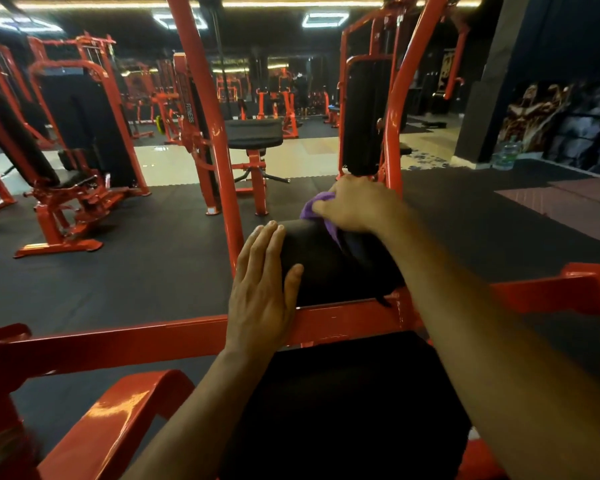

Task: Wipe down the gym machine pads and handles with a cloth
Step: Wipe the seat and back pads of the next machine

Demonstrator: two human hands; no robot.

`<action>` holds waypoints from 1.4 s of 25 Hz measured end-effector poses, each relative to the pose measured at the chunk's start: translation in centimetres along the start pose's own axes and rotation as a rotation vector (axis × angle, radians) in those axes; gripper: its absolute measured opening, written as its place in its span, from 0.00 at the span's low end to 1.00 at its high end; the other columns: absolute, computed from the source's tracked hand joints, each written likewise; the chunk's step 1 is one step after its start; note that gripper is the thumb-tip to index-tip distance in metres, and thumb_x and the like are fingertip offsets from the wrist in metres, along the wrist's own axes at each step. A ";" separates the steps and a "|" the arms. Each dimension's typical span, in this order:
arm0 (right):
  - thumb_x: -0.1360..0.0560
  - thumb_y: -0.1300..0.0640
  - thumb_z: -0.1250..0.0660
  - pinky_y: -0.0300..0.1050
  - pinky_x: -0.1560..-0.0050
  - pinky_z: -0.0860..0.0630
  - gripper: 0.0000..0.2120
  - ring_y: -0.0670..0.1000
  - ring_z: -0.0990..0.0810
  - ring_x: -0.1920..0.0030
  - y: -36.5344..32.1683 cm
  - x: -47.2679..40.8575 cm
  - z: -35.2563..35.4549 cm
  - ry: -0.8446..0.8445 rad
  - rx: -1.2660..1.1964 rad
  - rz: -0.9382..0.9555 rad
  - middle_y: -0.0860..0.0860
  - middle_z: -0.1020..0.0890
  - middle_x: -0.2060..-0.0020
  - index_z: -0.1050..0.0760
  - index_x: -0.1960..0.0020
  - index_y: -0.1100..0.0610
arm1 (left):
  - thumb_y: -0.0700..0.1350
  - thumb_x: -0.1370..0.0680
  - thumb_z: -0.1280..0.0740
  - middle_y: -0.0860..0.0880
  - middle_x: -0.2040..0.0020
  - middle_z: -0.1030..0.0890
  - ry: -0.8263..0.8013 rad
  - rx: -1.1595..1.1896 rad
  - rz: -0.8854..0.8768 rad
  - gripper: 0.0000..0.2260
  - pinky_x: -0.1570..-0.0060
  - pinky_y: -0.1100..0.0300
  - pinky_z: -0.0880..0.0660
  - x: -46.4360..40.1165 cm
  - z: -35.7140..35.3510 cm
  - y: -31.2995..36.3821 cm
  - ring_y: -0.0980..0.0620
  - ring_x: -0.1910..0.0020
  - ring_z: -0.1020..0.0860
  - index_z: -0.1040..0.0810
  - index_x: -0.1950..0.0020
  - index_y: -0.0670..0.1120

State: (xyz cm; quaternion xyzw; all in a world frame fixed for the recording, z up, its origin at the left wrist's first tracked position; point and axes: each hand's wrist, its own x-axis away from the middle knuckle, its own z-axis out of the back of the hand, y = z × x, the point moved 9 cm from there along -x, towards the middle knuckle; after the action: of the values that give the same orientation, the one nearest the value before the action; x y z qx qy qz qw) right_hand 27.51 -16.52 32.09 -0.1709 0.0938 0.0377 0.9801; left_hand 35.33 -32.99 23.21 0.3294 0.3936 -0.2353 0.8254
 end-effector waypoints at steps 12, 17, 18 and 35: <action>0.18 0.48 0.38 0.47 0.41 0.27 0.14 0.55 0.22 0.41 0.0 6.2 -0.2 0.420 0.084 0.067 0.54 0.22 0.40 0.23 0.38 0.55 | 0.58 0.14 0.46 0.50 0.18 0.42 -0.087 0.063 -0.014 0.28 0.23 0.43 0.35 0.1 -0.1 -0.5 0.52 0.18 0.45 0.43 0.17 0.47; 0.19 0.52 0.37 0.44 0.44 0.27 0.13 0.53 0.23 0.41 -2.2 7.8 3.2 0.530 -0.040 0.076 0.52 0.23 0.40 0.25 0.38 0.55 | 0.61 0.14 0.53 0.61 0.16 0.53 -0.146 0.324 0.109 0.28 0.21 0.41 0.40 2.3 1.3 -4.3 0.58 0.17 0.51 0.54 0.15 0.58; 0.19 0.50 0.37 0.46 0.41 0.26 0.14 0.53 0.24 0.39 -4.0 8.6 1.9 0.528 -0.023 0.126 0.52 0.24 0.39 0.25 0.37 0.55 | 0.64 0.16 0.56 0.66 0.17 0.54 -0.189 0.330 0.135 0.27 0.21 0.45 0.37 2.3 1.1 -4.9 0.61 0.18 0.50 0.56 0.17 0.63; 0.19 0.44 0.39 0.52 0.38 0.25 0.19 0.56 0.24 0.39 -8.5 5.1 -3.1 0.391 0.164 0.079 0.54 0.22 0.38 0.24 0.34 0.53 | 0.61 0.15 0.56 0.73 0.22 0.57 -0.364 0.288 0.262 0.24 0.33 0.76 0.50 1.8 0.4 -5.2 0.73 0.23 0.55 0.56 0.18 0.64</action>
State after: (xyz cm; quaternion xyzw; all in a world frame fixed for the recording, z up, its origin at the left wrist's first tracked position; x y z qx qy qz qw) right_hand 32.90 -25.31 30.99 -0.0909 0.2916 0.0343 0.9516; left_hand 33.26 -37.02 20.08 0.4441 0.1552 -0.2352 0.8505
